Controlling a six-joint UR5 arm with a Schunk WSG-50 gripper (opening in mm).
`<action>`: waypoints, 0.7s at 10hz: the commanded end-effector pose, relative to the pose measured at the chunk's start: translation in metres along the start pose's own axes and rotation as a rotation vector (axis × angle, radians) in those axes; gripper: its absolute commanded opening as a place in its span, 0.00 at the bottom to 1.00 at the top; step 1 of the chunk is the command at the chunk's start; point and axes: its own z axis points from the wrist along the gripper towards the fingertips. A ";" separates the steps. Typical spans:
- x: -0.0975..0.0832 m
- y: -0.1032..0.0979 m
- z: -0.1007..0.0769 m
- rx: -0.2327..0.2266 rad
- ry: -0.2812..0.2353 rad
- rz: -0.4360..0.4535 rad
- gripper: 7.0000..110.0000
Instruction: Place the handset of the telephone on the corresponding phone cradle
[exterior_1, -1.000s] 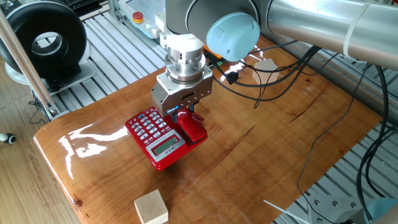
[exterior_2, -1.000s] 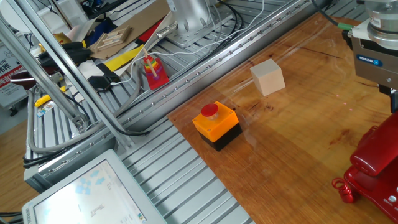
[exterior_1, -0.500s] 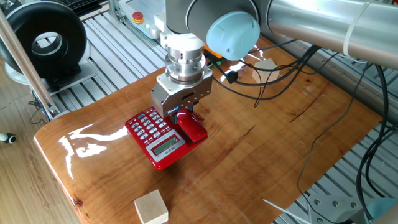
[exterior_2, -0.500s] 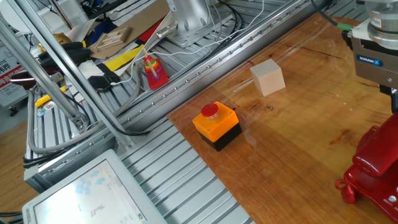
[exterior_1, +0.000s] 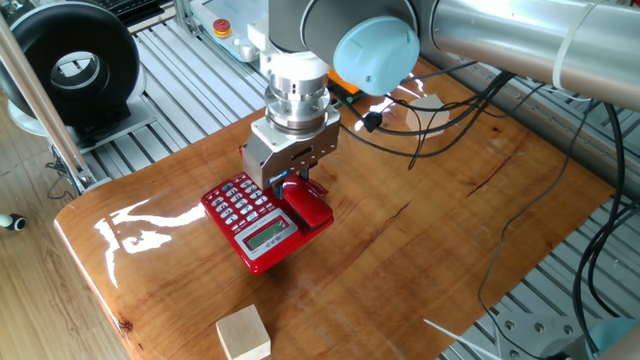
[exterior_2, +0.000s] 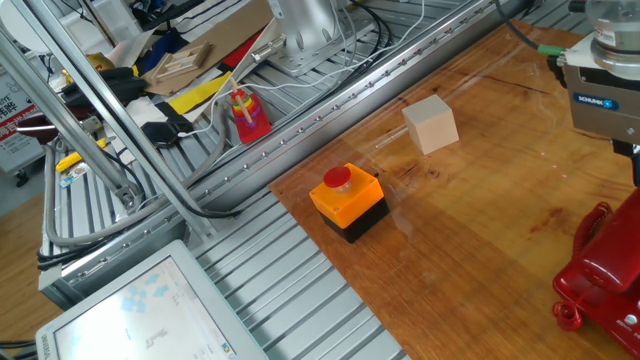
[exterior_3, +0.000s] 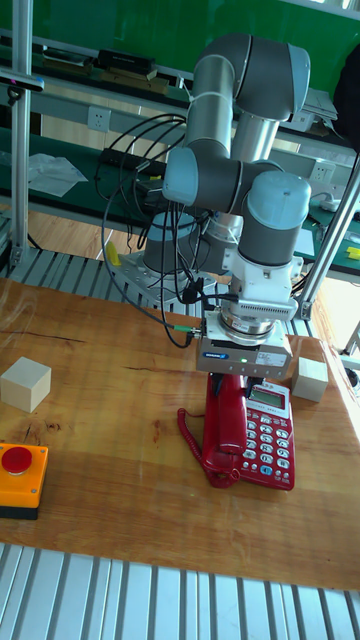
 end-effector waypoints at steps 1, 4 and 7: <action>-0.002 0.001 -0.001 -0.015 -0.002 0.012 0.15; 0.000 0.001 -0.003 -0.019 0.004 0.020 0.15; 0.004 -0.007 -0.003 0.014 0.017 0.082 0.36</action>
